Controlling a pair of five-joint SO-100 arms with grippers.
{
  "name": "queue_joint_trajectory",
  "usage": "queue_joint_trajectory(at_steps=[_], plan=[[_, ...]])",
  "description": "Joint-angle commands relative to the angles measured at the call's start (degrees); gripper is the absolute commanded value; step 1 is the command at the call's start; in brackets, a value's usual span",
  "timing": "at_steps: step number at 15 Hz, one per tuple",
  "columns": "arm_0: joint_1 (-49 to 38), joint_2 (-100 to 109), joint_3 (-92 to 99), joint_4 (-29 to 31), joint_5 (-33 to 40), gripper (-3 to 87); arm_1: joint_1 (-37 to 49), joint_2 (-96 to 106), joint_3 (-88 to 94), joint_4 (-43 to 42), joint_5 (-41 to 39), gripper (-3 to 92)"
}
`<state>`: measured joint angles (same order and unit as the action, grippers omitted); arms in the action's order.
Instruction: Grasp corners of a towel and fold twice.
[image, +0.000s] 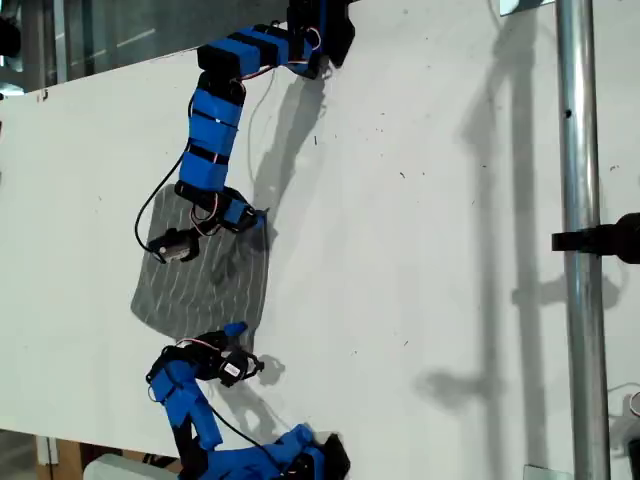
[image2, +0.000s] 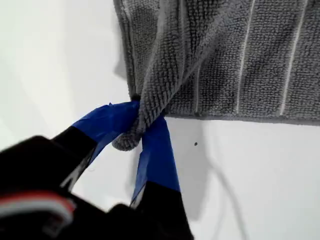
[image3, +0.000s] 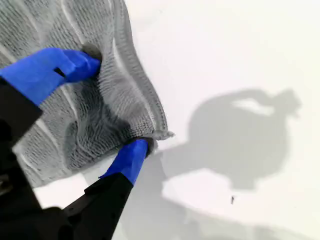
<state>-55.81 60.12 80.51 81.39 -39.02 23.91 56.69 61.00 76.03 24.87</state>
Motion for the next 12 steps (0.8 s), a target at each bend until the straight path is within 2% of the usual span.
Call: queue_joint_trajectory(at_steps=[1, 3, 7, 12], plan=[[-1.14, 0.18, -0.7, -0.26, -0.09, 2.1, -0.44, 6.24, -0.26, -0.18, 0.62, -0.2], [0.09, 2.55, -0.35, 0.79, 0.09, -2.6, -0.18, 6.15, 0.18, -0.62, 0.62, -0.2], [8.0, 18.9, 7.03, 5.27, -4.57, -2.8, -4.04, 11.78, 6.15, -0.62, 2.55, -0.2], [31.38, 36.39, 16.35, 8.53, -20.21, -2.8, -19.6, 21.53, 13.36, 1.05, 12.3, -0.2]])
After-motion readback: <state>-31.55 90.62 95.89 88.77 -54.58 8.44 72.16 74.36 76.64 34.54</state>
